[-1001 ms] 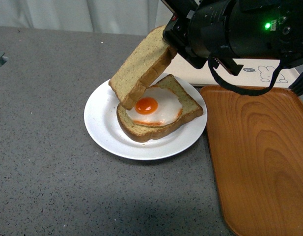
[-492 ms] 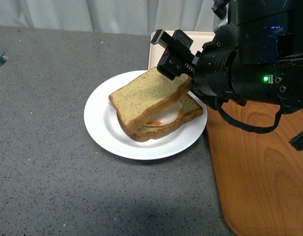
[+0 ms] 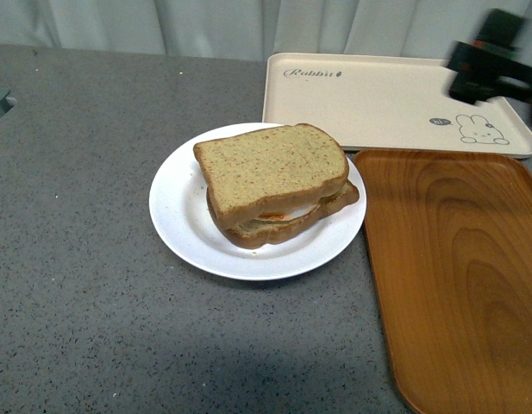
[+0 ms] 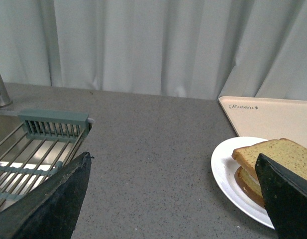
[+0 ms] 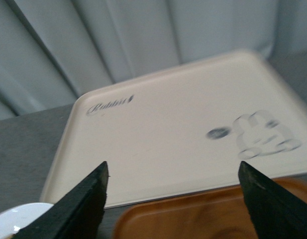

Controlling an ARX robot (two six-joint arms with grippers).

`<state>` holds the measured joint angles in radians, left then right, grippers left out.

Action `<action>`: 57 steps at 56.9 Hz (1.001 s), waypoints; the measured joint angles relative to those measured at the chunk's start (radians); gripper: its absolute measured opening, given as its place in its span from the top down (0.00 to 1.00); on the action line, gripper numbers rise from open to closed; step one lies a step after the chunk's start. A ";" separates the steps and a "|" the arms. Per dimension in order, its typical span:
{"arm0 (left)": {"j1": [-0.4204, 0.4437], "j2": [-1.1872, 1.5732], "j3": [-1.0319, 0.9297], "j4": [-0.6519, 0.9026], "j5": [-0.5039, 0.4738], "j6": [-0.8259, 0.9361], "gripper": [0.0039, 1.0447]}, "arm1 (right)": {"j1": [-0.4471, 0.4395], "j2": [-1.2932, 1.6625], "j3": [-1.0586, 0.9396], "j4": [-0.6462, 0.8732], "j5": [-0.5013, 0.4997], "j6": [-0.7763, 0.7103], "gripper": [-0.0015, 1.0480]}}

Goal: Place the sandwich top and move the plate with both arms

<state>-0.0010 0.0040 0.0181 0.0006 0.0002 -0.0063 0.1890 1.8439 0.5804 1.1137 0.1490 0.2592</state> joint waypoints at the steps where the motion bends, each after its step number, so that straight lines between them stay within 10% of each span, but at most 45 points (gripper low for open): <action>1: 0.000 0.000 0.000 0.000 -0.001 0.000 0.06 | -0.011 -0.014 -0.022 0.024 -0.007 -0.024 0.34; 16: 0.000 0.000 0.000 0.000 0.000 0.000 0.06 | -0.191 -0.577 -0.422 -0.058 -0.135 -0.230 0.75; 23: 0.000 0.000 0.000 0.000 0.000 0.000 0.06 | -0.189 -1.062 -0.575 -0.483 -0.148 -0.248 0.99; 31: 0.000 -0.001 0.000 0.000 0.000 0.000 0.06 | -0.189 -1.771 -0.574 -1.087 -0.150 -0.255 0.99; 57: 0.000 -0.001 0.000 0.000 0.000 0.000 0.06 | -0.189 -1.838 -0.574 -1.112 -0.150 -0.255 0.99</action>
<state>-0.0010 0.0032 0.0181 0.0006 0.0002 -0.0059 -0.0002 0.0055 0.0063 0.0017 -0.0013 0.0040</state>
